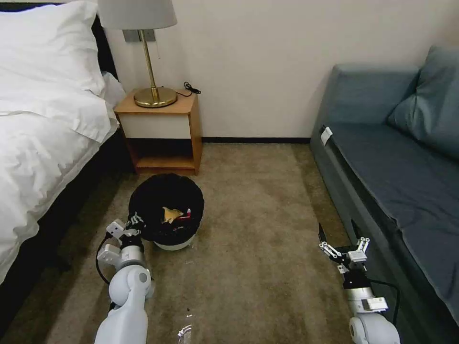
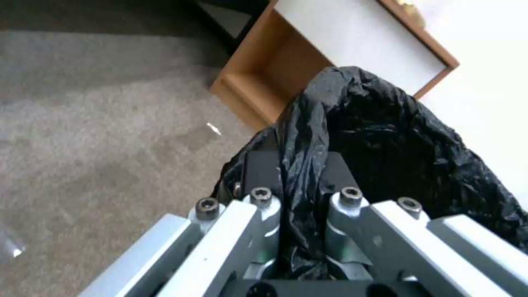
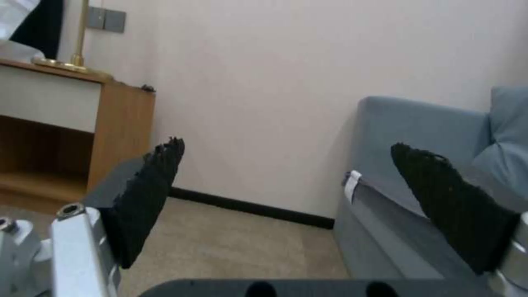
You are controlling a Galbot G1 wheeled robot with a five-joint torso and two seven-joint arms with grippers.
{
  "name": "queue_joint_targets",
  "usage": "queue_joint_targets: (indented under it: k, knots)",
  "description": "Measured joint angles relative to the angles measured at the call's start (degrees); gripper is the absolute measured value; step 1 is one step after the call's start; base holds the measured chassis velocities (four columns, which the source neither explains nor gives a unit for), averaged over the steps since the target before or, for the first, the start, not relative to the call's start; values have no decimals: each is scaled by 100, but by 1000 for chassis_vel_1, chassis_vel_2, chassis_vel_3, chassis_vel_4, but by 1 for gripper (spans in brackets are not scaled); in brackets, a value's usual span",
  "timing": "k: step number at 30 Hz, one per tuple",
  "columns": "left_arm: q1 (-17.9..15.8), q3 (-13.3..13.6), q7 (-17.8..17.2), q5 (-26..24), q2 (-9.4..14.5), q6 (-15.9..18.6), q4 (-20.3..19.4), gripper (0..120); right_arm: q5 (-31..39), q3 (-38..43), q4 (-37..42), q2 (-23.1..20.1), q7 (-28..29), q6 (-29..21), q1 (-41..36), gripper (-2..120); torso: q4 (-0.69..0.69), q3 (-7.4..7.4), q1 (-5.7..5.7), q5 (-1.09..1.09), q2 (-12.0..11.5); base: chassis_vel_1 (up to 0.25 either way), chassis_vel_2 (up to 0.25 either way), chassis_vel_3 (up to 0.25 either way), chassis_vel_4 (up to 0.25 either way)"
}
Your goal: Pick up the trash bin, then pick up the garbage on the floor and place it into the trash bin.
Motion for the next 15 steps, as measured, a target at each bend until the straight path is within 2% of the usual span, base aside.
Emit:
queue_joint_targets:
  k: [6, 11, 13, 15]
  knots:
    - [-124, -5, -58, -18, -73, -64, 291, 5, -15, 12, 26, 42, -27, 57, -87, 95, -1, 0, 0, 1, 0, 0, 0, 0, 0]
    - [-163, -27, -63, 0, -58, -67, 337, 6, -4, 74, 67, 28, -60, 91, -157, 95, 0, 0, 0, 2, 0, 0, 0, 0, 0]
    - [-181, -35, -64, 16, -53, -67, 364, 8, 1, 98, 71, 19, -76, 105, -177, 95, 0, 0, 0, 2, 0, 0, 0, 0, 0]
    - [-203, -47, -65, 40, -49, -67, 411, 22, 17, 139, 71, 5, -111, 136, -212, 95, 0, 0, 0, 2, 0, 0, 0, 0, 0]
